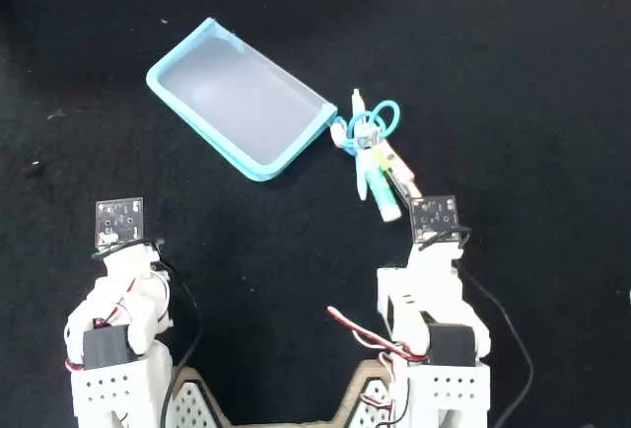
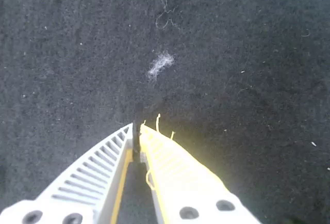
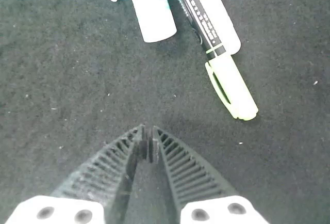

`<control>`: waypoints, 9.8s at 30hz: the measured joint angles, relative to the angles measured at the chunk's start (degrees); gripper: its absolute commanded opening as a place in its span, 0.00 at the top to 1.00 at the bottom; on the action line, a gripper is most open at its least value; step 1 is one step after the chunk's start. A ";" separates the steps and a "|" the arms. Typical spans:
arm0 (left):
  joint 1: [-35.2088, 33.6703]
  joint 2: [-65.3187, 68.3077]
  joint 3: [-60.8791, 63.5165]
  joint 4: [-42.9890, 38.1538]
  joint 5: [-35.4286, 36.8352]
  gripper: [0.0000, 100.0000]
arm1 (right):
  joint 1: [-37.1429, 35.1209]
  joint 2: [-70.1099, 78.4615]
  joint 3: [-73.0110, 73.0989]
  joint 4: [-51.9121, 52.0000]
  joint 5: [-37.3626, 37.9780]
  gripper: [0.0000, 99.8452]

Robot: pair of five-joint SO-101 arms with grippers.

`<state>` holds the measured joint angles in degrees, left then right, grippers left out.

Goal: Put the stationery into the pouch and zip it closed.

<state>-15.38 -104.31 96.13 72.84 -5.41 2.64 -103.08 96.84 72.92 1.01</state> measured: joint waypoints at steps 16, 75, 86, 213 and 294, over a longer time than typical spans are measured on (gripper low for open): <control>0.00 0.00 0.00 0.00 0.00 0.97 | 0.00 0.00 0.00 0.00 0.00 0.99; 0.00 0.00 0.00 0.00 0.00 0.97 | -0.44 0.00 0.00 -0.35 0.00 0.99; 0.00 0.00 0.00 0.00 0.00 0.97 | -0.44 0.00 0.00 -18.11 0.18 0.98; 1.14 47.56 -18.81 -33.93 7.91 0.82 | -13.45 110.59 -59.78 -55.82 49.49 0.99; 1.32 47.56 -17.58 -34.29 7.91 0.82 | -21.54 106.90 -56.88 -42.99 2.81 0.81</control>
<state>-14.07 -56.75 78.55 38.55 2.51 -18.90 3.82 39.96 29.93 3.82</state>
